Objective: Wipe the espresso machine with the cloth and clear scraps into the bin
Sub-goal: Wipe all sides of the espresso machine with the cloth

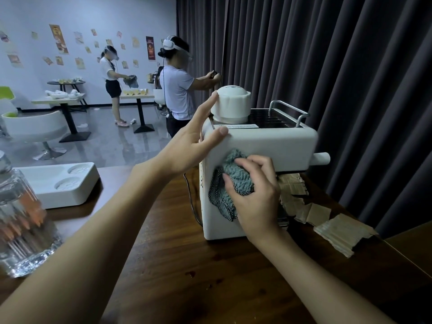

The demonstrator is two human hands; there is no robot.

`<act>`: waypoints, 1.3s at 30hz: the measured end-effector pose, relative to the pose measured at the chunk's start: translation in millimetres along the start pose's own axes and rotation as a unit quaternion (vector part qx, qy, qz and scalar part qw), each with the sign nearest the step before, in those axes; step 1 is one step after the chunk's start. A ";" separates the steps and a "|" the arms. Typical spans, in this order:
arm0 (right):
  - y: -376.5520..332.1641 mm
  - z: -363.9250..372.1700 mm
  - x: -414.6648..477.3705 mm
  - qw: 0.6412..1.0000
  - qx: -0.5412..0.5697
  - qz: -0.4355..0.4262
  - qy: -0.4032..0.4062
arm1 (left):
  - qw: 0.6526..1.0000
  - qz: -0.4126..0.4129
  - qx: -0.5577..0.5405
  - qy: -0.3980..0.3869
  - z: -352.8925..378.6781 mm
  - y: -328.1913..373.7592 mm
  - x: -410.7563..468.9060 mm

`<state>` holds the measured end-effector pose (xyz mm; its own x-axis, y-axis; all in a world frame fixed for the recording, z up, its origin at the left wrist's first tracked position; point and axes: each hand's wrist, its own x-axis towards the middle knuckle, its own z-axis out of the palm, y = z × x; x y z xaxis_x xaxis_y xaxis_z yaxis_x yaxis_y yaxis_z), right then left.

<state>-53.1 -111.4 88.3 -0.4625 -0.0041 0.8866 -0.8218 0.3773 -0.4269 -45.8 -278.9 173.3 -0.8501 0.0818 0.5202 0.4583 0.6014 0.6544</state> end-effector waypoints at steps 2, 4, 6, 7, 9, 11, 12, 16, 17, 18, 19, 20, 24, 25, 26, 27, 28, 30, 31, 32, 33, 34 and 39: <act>2.9 0.3 -11.0 1.000 -0.008 0.002 -0.020 | 1.000 0.007 0.008 0.008 0.0 -1.8 -5.5; 4.6 -0.4 -19.4 0.999 -0.012 0.008 -0.035 | 1.000 0.004 0.009 0.004 0.7 -3.3 -9.0; 2.6 -0.5 -16.3 0.999 -0.008 0.015 -0.027 | 1.000 0.006 0.006 -0.001 0.7 -5.9 -11.4; 0.6 -0.3 -12.1 1.000 -0.005 0.018 -0.015 | 1.000 0.008 0.005 0.000 0.6 -7.8 -13.1; -1.7 0.7 -5.4 1.000 -0.001 0.019 0.005 | 1.000 0.005 0.012 0.006 1.0 -11.3 -18.7; 1.4 1.8 -9.5 1.000 -0.009 0.005 -0.013 | 1.000 0.000 0.009 0.013 3.0 -13.8 -26.5; 4.8 1.9 -15.7 0.999 -0.016 -0.002 -0.033 | 1.000 -0.001 -0.001 0.017 4.6 -14.2 -30.5; 10.3 1.4 -32.4 0.996 -0.023 -0.014 -0.082 | 0.999 -0.017 -0.041 0.014 9.7 -12.8 -39.3; 8.2 1.6 -28.7 0.997 -0.019 -0.015 -0.073 | 0.999 -0.014 -0.045 0.011 10.7 -13.2 -40.1; 5.6 2.3 -22.8 0.998 -0.015 -0.017 -0.060 | 0.999 -0.013 -0.050 0.008 11.3 -14.0 -40.6; 3.3 3.1 -17.0 0.999 -0.014 -0.021 -0.046 | 0.998 -0.012 -0.056 0.006 11.5 -14.9 -40.7; 2.0 4.1 -13.5 0.999 -0.014 -0.027 -0.039 | 0.998 -0.011 -0.063 0.006 11.8 -15.8 -40.8; 13.7 2.6 -39.8 0.992 -0.029 -0.033 -0.117 | 0.997 -0.012 -0.074 0.003 12.9 -18.0 -41.7; 17.5 0.7 -51.5 0.988 -0.041 -0.035 -0.147 | 0.997 -0.013 -0.076 0.003 13.2 -18.1 -42.0; 20.2 -1.1 -59.6 0.983 -0.049 -0.038 -0.172 | 0.997 -0.014 -0.077 0.001 13.6 -18.2 -42.0; 21.6 -2.7 -62.2 0.981 -0.050 -0.039 -0.184 | 0.997 -0.014 -0.077 0.000 13.9 -18.3 -42.1; 21.7 -3.3 -58.8 0.982 -0.049 -0.037 -0.177 | 0.997 -0.014 -0.076 -0.001 14.1 -18.5 -42.2; 18.3 -3.9 -41.5 0.993 -0.037 -0.022 -0.114 | 0.997 -0.009 -0.074 -0.004 14.7 -19.5 -43.3; 16.6 -4.8 -31.1 0.997 -0.032 -0.016 -0.076 | 0.997 -0.008 -0.076 -0.006 15.1 -20.0 -44.3; 16.3 -5.8 -24.0 0.998 -0.029 -0.015 -0.048 | 0.996 -0.010 -0.083 -0.010 15.6 -20.2 -45.7; 17.1 -6.6 -22.1 0.999 -0.030 -0.020 -0.040 | 0.996 -0.015 -0.090 -0.012 16.4 -20.4 -47.1; 19.3 -7.3 -25.6 0.998 -0.034 -0.026 -0.051 | 0.995 -0.019 -0.096 -0.013 17.1 -20.3 -48.4; 33.1 -12.2 -61.3 0.981 -0.065 -0.036 -0.178 | 0.994 -0.028 -0.108 -0.011 18.0 -19.4 -50.7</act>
<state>-47.9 -87.4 22.0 -0.5106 -0.3495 0.7856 -0.8180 0.4788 -0.3186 -16.3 -280.4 124.3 -0.8805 0.0707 0.4687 0.4522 0.4218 0.7859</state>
